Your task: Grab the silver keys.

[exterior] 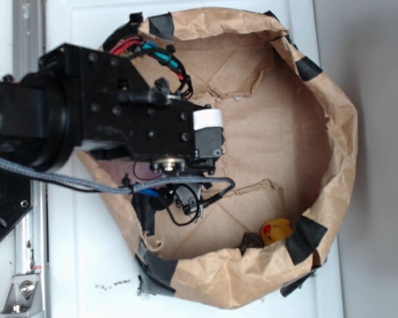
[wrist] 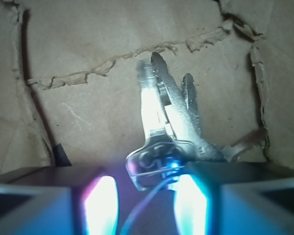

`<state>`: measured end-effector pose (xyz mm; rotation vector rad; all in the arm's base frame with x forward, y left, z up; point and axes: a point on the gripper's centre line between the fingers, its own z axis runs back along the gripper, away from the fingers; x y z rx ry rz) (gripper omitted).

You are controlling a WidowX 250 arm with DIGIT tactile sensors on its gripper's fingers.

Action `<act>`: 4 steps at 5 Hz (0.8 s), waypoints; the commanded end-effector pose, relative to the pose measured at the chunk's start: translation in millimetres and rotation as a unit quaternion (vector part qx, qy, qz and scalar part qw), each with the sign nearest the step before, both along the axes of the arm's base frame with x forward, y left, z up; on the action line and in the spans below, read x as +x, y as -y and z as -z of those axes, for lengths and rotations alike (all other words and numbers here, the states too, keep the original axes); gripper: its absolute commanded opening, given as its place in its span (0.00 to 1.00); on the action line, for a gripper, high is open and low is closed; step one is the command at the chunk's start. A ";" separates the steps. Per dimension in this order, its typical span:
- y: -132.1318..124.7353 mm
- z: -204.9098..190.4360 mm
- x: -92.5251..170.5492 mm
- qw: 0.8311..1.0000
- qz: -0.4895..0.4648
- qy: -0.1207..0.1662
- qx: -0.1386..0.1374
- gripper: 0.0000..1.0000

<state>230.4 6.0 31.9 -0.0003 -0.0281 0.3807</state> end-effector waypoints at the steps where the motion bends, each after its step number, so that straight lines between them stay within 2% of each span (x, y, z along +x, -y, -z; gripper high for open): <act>1: 3.5 -3.1 2.5 1.000 0.015 0.015 0.015 0.00; 2: 3.8 0.7 2.0 0.999 0.013 0.014 0.031 0.00; 4: 1.9 -8.0 3.5 0.999 0.012 0.022 0.029 0.00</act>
